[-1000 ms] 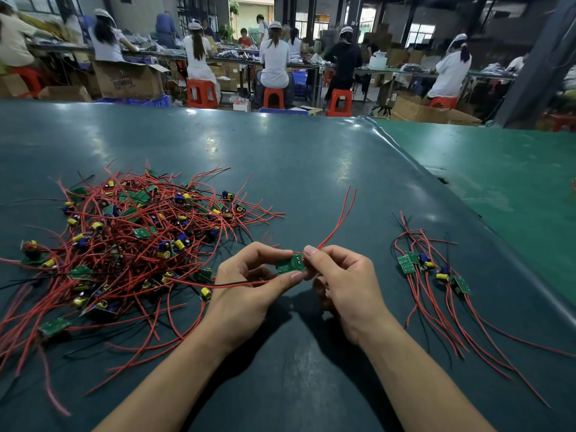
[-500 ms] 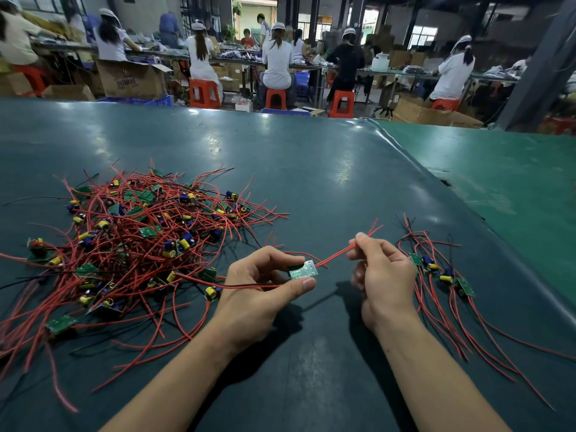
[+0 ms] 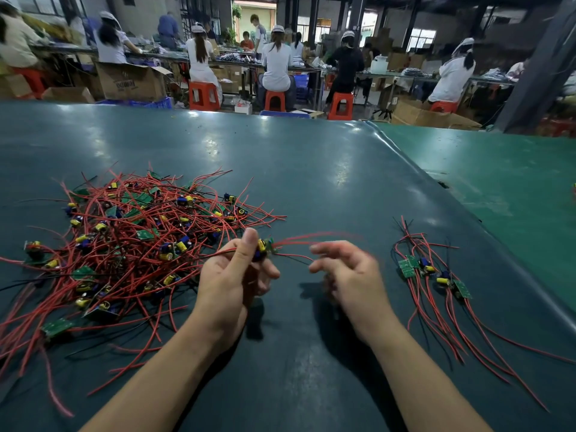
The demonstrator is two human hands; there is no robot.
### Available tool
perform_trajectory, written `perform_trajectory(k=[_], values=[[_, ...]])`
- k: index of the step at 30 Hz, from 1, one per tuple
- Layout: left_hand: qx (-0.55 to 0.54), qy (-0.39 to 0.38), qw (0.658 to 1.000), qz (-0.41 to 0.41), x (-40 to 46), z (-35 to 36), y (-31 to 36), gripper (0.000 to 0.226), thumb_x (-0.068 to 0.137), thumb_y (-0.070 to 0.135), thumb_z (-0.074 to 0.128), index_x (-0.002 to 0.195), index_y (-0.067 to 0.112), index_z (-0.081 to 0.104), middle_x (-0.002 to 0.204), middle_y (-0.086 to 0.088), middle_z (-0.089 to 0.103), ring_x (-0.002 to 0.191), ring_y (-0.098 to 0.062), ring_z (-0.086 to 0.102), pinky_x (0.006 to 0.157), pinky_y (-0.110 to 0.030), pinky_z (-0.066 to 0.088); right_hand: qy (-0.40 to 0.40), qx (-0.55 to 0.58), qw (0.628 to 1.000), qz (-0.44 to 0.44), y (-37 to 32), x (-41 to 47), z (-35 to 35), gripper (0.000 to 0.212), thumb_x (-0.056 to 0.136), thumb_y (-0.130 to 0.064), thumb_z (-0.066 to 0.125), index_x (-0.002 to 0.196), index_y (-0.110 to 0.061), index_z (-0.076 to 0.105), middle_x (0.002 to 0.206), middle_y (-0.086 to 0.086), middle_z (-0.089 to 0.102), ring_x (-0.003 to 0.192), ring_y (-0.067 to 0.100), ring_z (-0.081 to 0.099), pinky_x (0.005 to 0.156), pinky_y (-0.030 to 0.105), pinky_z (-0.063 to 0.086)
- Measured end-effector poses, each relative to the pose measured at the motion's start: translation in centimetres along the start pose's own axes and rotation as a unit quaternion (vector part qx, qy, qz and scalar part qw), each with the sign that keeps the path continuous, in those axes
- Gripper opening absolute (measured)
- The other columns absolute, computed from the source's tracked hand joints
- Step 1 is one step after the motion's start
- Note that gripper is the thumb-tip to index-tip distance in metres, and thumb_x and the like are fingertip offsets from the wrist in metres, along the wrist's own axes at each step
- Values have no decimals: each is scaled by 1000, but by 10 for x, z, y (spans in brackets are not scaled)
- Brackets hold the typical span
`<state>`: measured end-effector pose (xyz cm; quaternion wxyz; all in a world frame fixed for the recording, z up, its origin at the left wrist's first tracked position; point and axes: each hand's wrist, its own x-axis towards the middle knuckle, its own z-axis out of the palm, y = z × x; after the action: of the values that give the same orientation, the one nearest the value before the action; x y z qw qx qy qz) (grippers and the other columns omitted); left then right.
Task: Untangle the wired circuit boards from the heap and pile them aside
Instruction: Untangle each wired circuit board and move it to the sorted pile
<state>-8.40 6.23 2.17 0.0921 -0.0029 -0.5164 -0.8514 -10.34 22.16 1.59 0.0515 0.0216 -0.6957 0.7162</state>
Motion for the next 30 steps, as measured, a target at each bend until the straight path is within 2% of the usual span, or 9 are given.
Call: perform_trajectory(k=[2,4,8,14,17,21,25,28,30], values=[[45,-23,999,-4,-3,2,-2,28,78,40,61,67,16,54,49,-4,58,37,-10,43,41,-17,35,-139,-10,989,-48,1,-12,10,18,90,-11,61,94,-26,70,74,-1,67,43,3,46,41,15,36],[86,-42,995,-5,-7,3,-2,27,75,38,66,62,15,57,47,0,56,37,-8,46,38,-16,38,-180,-83,975,-105,7,-18,16,8,85,-32,67,91,-27,70,71,-2,66,49,2,50,47,23,42],[121,-36,992,-20,-5,1,-2,31,68,42,73,62,17,54,45,-1,42,38,-12,31,40,-21,19,-132,-123,969,-166,8,-17,19,8,84,-38,70,78,-33,71,72,-4,68,61,24,62,56,38,50],[107,-67,991,-46,-3,1,-2,35,76,44,66,57,20,50,44,-1,37,35,-10,27,36,-15,22,-121,-100,969,-190,8,-16,18,24,89,-26,67,66,-24,65,61,-11,61,52,0,55,52,10,40],[96,-75,992,-33,-3,2,-3,30,73,45,65,59,20,59,46,1,41,34,-6,29,35,-15,25,-133,-27,977,-164,6,-17,18,21,89,-23,63,69,-25,68,58,-7,60,44,0,51,47,7,36],[161,-15,986,51,-2,-1,-5,40,75,45,66,79,5,61,50,2,49,40,-5,38,42,-15,31,36,39,987,-151,-1,-12,13,20,92,-26,64,73,-21,69,56,-1,58,39,8,41,38,17,31],[425,24,877,221,-3,-14,-9,33,88,40,67,69,15,61,52,5,51,48,-14,46,49,-29,41,258,244,934,-35,-9,2,-5,36,99,-39,52,75,-13,58,55,0,54,31,9,37,33,15,24],[564,63,769,293,-4,-15,-7,22,86,37,62,70,20,61,60,10,55,59,-16,50,55,-33,44,260,335,901,98,-8,7,-14,46,101,-46,45,73,-11,58,51,-1,50,32,7,35,33,14,23],[616,106,713,317,-1,-20,-4,17,84,35,61,79,20,65,74,7,62,74,-22,52,65,-36,45,234,304,919,93,-6,7,-12,49,101,-45,44,70,-11,59,47,-2,49,31,7,33,33,13,21]])
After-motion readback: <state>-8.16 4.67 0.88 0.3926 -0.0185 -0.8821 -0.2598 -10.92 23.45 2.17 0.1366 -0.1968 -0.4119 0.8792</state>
